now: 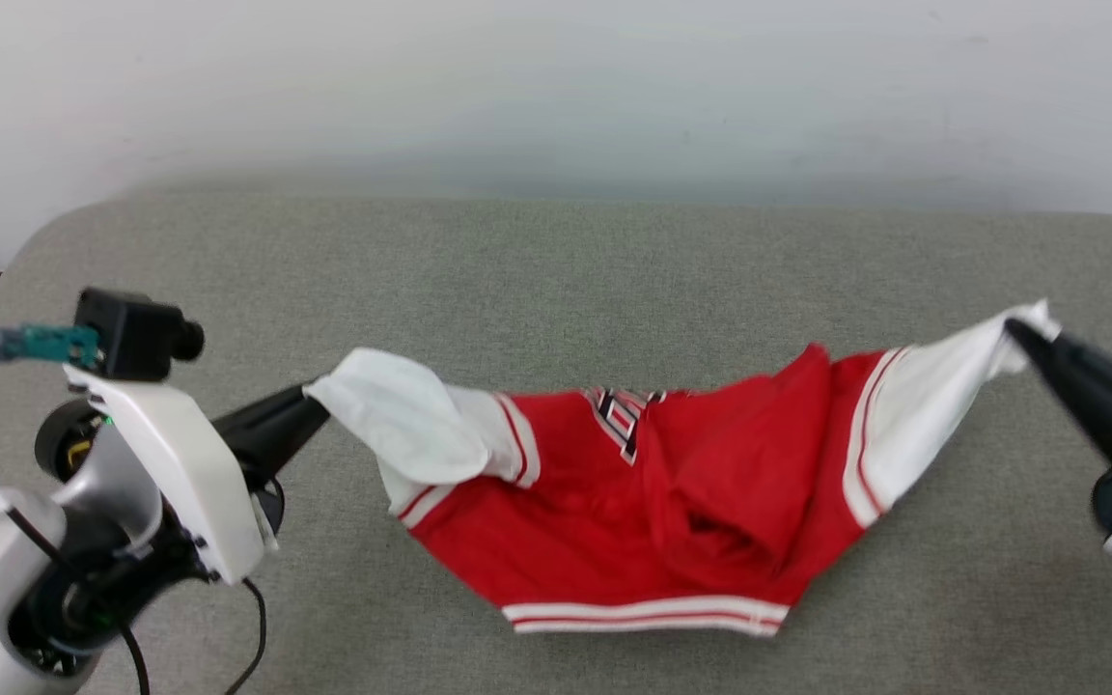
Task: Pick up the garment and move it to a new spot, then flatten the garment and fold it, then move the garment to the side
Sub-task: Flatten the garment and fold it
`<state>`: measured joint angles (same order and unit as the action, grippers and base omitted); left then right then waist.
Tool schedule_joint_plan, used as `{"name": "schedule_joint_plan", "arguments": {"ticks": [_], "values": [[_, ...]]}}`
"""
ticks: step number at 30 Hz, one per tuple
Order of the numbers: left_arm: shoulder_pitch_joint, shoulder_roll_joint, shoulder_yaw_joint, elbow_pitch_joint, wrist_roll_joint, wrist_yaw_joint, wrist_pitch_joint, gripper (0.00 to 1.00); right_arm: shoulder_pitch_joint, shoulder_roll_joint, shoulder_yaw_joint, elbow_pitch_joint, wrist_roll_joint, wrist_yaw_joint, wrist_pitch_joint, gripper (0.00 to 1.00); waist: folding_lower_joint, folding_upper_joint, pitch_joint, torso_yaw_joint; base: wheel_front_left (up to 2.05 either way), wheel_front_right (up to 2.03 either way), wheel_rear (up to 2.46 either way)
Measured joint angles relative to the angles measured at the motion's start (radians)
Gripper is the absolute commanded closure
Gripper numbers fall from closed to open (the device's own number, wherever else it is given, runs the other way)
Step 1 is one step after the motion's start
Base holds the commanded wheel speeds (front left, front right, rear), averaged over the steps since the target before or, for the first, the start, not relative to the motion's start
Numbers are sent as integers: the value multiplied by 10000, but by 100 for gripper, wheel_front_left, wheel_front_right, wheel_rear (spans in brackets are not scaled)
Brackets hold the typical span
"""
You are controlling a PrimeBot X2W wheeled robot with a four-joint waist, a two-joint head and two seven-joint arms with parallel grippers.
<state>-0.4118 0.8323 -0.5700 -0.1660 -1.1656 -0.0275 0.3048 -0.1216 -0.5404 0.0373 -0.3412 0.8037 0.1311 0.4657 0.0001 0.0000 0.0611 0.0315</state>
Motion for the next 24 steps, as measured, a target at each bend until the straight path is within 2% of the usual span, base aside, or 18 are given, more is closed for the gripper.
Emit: {"name": "schedule_joint_plan", "arguments": {"ticks": [5, 12, 16, 24], "values": [[-757, -198, 562, 211, -1072, -113, 382, 100, -1610, 500, -991, 412, 838, 0, 153, 100, 0, 0, 238, 49, 0, 0, 0], [-2322, -435, 1007, 1250, -1655, -268, 924, 100, -4624, 880, -1590, 2084, 734, 0, 336, 100, 0, 0, 911, 66, 0, 0, 0], [-3572, -857, 1423, 2031, -2092, -303, 1066, 100, -6590, 1183, -1847, 3266, 100, 0, 242, 100, 0, 0, 1463, 83, 0, 0, 0], [-6470, -1613, 1779, 3800, -2125, -412, 1237, 100, -10502, 1578, -1854, 5862, -2063, 0, -46, 100, 2, 0, 2982, 110, 0, 0, 0]]}}
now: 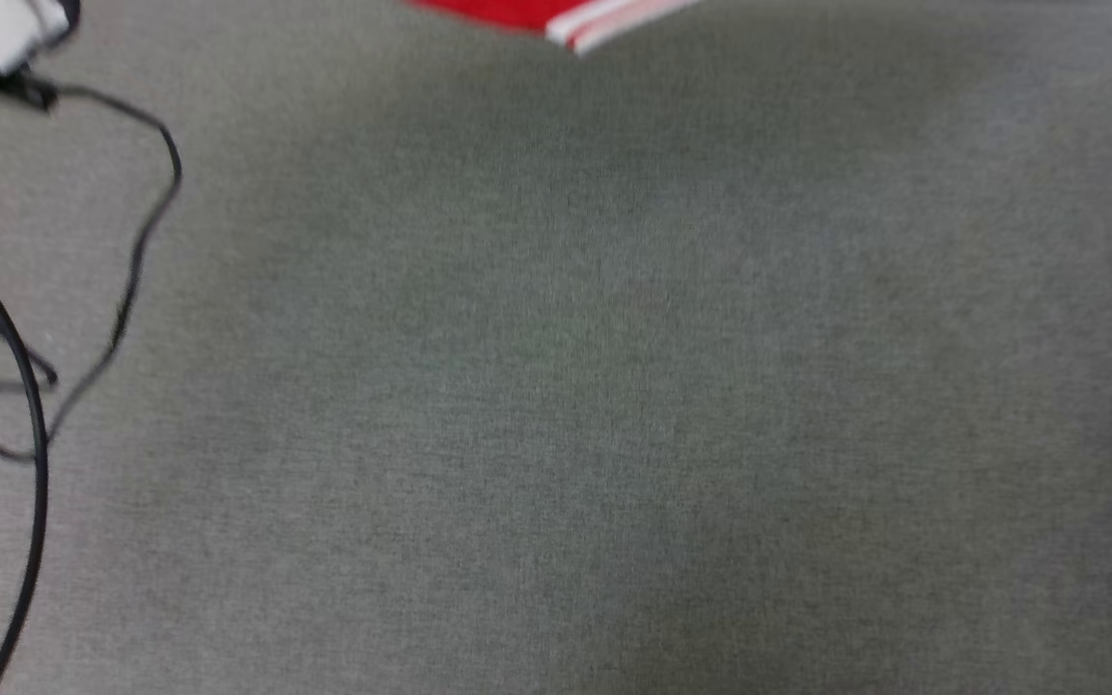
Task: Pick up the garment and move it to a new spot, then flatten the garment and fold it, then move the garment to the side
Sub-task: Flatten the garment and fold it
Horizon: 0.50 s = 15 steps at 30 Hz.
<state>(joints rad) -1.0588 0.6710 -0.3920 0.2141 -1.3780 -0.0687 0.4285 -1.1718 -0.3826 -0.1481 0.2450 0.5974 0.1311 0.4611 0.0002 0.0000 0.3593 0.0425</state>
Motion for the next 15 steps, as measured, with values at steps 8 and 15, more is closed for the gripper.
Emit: {"name": "schedule_joint_plan", "arguments": {"ticks": [8, 15], "values": [[-2959, -1009, 105, 1992, 209, -282, -209, 100, -3220, 242, 577, 2232, -1601, 0, -604, 100, 0, 0, 1727, 32, 0, 0, 0], [-4432, -1386, 84, 3540, 491, -520, -688, 100, -4512, 374, 874, 3639, -2048, 0, -1396, 100, 0, 0, 2866, 13, 0, 0, 0]]}}
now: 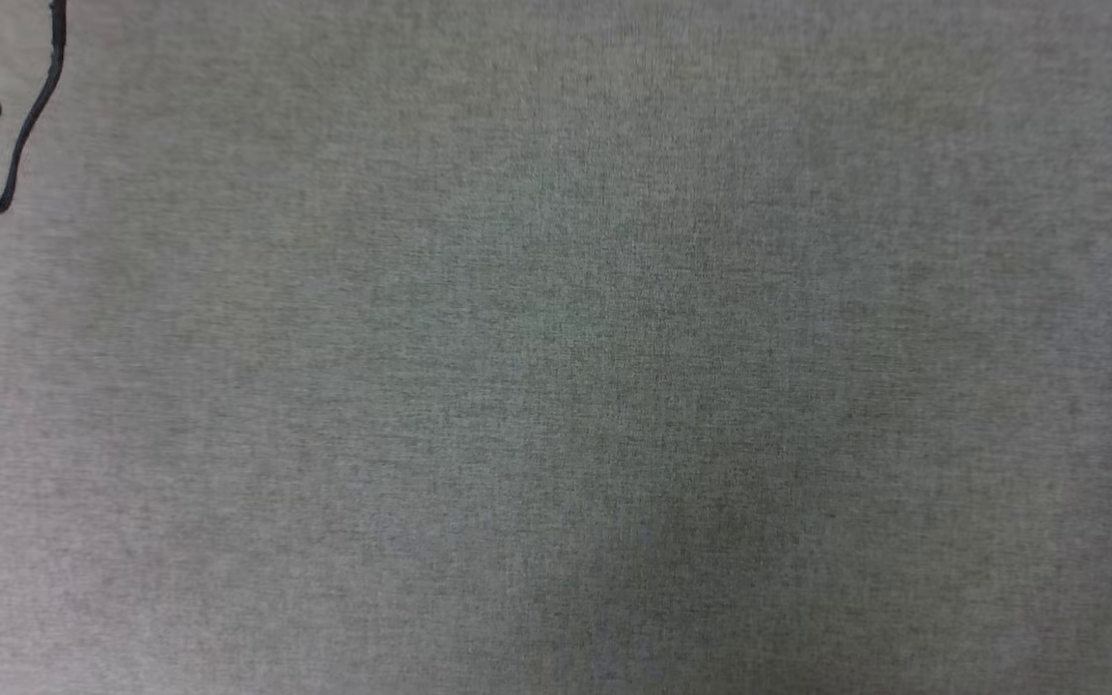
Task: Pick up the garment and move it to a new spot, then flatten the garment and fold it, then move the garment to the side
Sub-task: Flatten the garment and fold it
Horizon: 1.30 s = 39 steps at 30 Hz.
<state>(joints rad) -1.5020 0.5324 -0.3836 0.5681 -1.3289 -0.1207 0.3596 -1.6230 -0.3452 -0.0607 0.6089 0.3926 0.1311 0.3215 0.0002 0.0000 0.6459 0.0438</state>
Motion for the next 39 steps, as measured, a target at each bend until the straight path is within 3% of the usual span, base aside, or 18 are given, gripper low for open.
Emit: {"name": "schedule_joint_plan", "arguments": {"ticks": [8, 20, 28, 39], "values": [[220, -27, -589, 458, 219, -73, -581, 100, 355, -63, 940, 1081, 230, 2, -679, 100, 0, 0, 501, -102, 0, 0, 0], [3870, 642, -2098, -531, 63, -82, -2082, 100, 4017, -464, 3055, 1567, 1641, 2, -1626, 100, -1, 0, -459, -138, 0, 0, 0], [6425, 1369, -2713, -1638, -128, -82, -3298, 100, 7101, -1114, 3866, 483, 3051, 2, -2134, 100, -2, 0, -1780, -133, 0, 0, 0], [9559, 2322, -3066, -3413, -430, -61, -4441, 100, 11059, -1816, 3452, -1994, 4146, 2, -2604, 100, -5, 0, -3743, -196, 0, 0, 0]]}}
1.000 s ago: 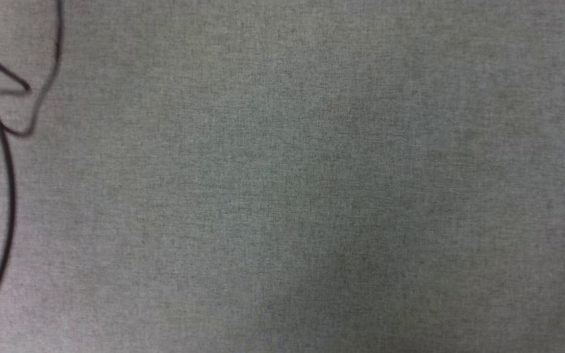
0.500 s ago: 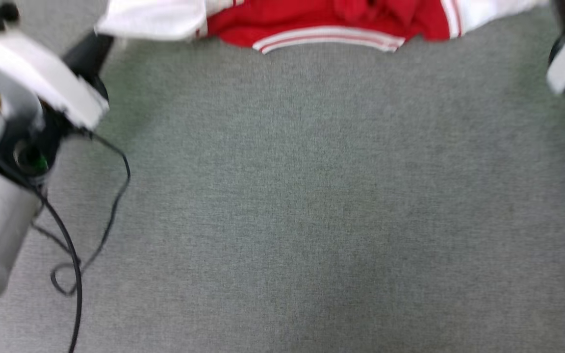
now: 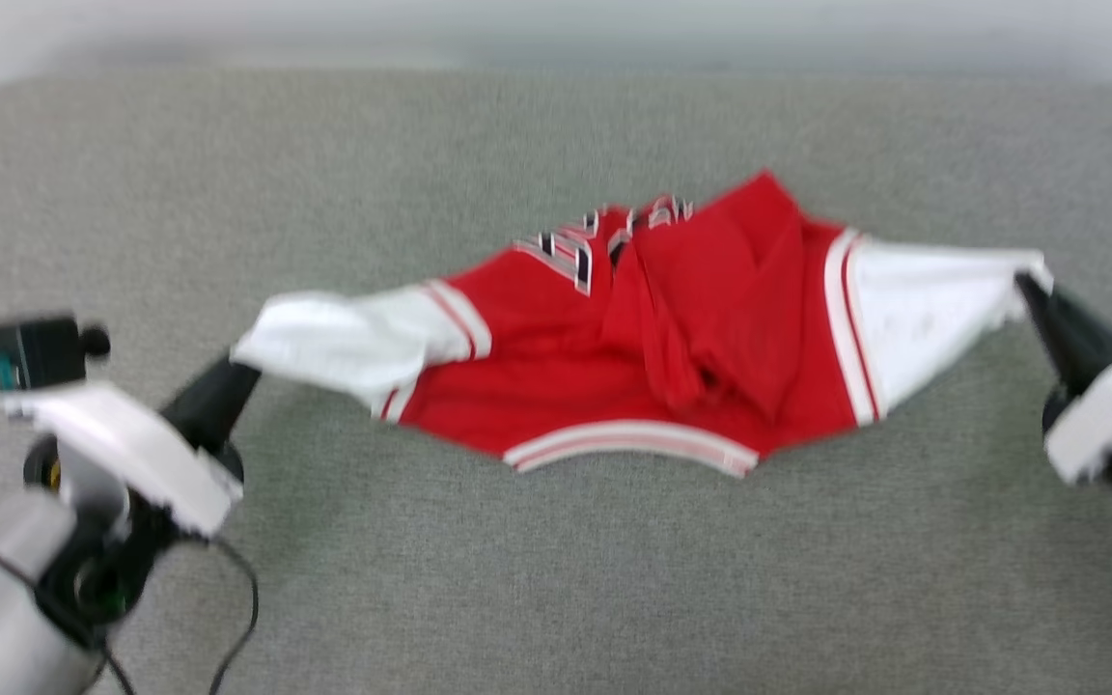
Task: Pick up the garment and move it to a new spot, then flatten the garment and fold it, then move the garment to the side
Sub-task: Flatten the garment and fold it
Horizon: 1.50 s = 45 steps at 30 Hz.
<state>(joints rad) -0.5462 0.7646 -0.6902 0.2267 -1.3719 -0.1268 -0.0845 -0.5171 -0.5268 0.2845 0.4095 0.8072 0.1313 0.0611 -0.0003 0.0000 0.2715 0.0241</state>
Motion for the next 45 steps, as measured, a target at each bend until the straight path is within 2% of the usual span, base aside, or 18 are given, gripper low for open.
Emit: {"name": "schedule_joint_plan", "arguments": {"ticks": [5, 8, 13, 20, 22, 29, 34, 40, 45], "values": [[1703, 244, -82, -767, -290, 451, -648, 100, 2123, 29, -633, -1045, 21, 0, -52, 100, 0, 0, -745, -68, 0, 0, 0], [2580, 418, -127, -1152, -393, 673, -988, 100, 3332, 274, -1216, -1657, -140, -2, -61, 100, -1, 0, -1106, -99, 0, 0, 0], [3753, 514, -207, -1618, -587, 848, -1285, 100, 5335, 1047, -2073, -2746, -497, -2, 211, 100, 0, 0, -1586, -72, 0, 0, 0], [4892, 476, -554, -2057, -669, 1049, -1432, 100, 7263, 2157, -3020, -4199, -1151, -2, 805, 100, 0, 0, -1915, 76, 0, 0, 0], [5261, 516, -775, -2403, -673, 1016, -1381, 100, 7840, 2569, -3356, -5258, -1310, -2, 1195, 100, 1, 0, -2059, 141, 0, 0, 0], [5089, 811, -445, -3676, -1012, 650, -1197, 100, 7717, 2790, -3881, -6811, -1214, -2, 1900, 100, 2, 0, -2313, 229, 0, 0, 0], [4369, 1007, 56, -4477, -1680, 293, -771, 100, 6707, 2585, -4163, -7235, -821, -2, 2414, 100, 3, 0, -2345, 214, 0, 0, 0], [2957, 842, 1032, -4665, -2633, 73, -502, 100, 4602, 2420, -4525, -7064, -249, -2, 2997, 100, 3, 0, -2026, 149, 0, 0, 0], [1280, 811, 1697, -3480, -2366, 54, -410, 100, 2444, 2249, -4652, -6268, -529, -2, 3373, 100, 5, 0, -1513, 108, 0, 0, 0]]}}
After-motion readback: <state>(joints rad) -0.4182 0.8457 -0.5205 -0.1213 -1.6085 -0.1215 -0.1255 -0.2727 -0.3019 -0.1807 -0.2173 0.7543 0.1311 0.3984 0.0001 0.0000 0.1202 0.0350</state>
